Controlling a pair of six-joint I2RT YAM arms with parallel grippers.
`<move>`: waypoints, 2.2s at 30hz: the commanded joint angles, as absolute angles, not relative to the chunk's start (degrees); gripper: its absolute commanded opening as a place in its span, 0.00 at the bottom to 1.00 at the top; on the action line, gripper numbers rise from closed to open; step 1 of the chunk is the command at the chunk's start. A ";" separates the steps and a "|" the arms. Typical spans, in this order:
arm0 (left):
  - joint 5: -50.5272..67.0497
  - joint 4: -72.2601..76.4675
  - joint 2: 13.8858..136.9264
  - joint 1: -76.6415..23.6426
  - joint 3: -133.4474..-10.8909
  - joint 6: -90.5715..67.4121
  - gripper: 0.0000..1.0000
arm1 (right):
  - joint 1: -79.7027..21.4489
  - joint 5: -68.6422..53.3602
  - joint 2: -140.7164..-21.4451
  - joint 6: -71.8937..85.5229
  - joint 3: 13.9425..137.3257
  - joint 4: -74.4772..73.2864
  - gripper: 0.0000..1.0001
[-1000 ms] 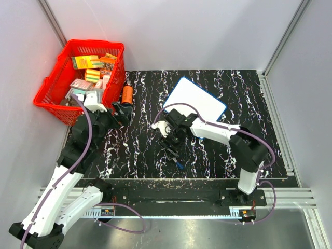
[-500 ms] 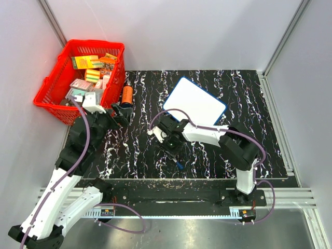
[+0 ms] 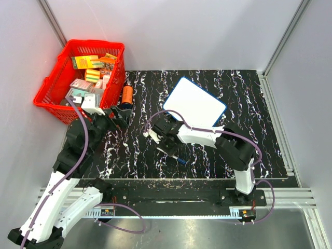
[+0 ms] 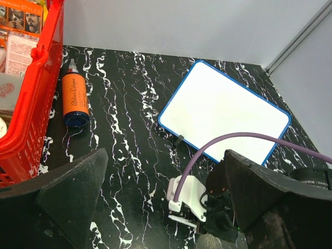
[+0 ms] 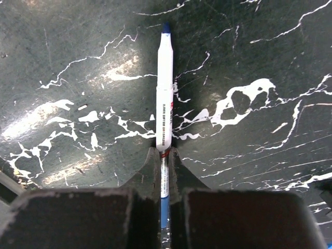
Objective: Write a sentence on the whiteboard
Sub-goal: Pick up the whiteboard marker without the cap from the corner of the board, then pass from the right arm to the left
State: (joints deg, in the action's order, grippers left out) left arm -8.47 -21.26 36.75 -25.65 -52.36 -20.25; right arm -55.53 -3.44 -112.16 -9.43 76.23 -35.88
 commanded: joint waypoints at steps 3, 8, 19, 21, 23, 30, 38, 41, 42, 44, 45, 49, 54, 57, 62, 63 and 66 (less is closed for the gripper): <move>-5.19 -22.67 37.35 -25.84 -53.52 -13.98 0.99 | -54.58 2.99 -108.38 -12.04 78.31 -34.98 0.00; -4.40 -22.59 37.62 -26.19 -51.95 -12.13 0.99 | -48.89 -2.52 -103.37 -11.25 84.98 -38.92 0.00; -8.16 -21.97 43.76 -37.60 -53.52 -3.27 0.99 | -35.96 -23.98 -100.37 -12.48 99.39 -49.65 0.00; -12.71 -21.97 46.21 -43.31 -54.75 -1.15 0.99 | -33.06 -30.04 -100.46 -13.53 100.63 -53.16 0.00; -15.98 -21.80 47.98 -49.79 -55.89 3.06 0.99 | -30.78 -35.12 -100.90 -14.76 102.74 -57.71 0.00; -24.87 -16.62 58.08 -63.10 -56.34 19.76 0.99 | -27.69 -43.68 -100.90 -21.26 105.12 -67.93 0.00; -17.49 -2.30 59.33 -65.74 -50.90 36.47 0.99 | -27.51 -47.19 -99.58 -21.89 102.04 -69.26 0.00; -15.82 -0.88 61.95 -65.74 -51.85 39.98 0.99 | -27.51 -48.95 -100.19 -22.23 102.48 -70.13 0.00; -15.30 -1.84 62.75 -65.74 -52.46 40.43 0.99 | -27.51 -49.13 -100.28 -22.24 102.48 -70.14 0.00; -14.33 -2.98 65.11 -65.74 -54.22 41.22 0.99 | -27.51 -49.39 -100.28 -22.67 102.48 -70.31 0.00; -13.54 -3.34 65.74 -65.66 -54.66 41.13 0.99 | -27.51 -49.39 -100.20 -22.76 102.39 -70.14 0.00; -8.62 -1.41 66.97 -64.25 -54.41 40.96 0.98 | -27.51 -50.27 -99.32 -22.59 101.95 -69.52 0.00; -9.05 -1.93 68.82 -62.84 -55.46 40.52 0.74 | -27.51 -50.80 -99.32 -22.68 101.78 -69.61 0.00; -8.70 -2.11 69.43 -62.49 -55.81 41.21 0.59 | -27.51 -51.06 -99.23 -22.85 101.69 -69.79 0.00; -10.81 -1.93 71.01 -62.40 -55.90 42.71 0.54 | -27.51 -51.42 -99.05 -23.11 101.95 -70.58 0.00; -10.98 -1.85 71.10 -62.40 -55.81 42.89 0.52 | -27.51 -51.42 -99.14 -23.03 102.21 -70.75 0.00; -11.77 -1.93 71.63 -62.31 -56.07 43.33 0.35 | -27.51 -51.50 -99.23 -23.64 102.92 -71.98 0.00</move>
State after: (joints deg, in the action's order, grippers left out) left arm -10.76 -4.16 70.46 -62.63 -53.65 41.98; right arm -27.31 -48.69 -101.80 -22.70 101.86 -69.49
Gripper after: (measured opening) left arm 0.425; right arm 0.025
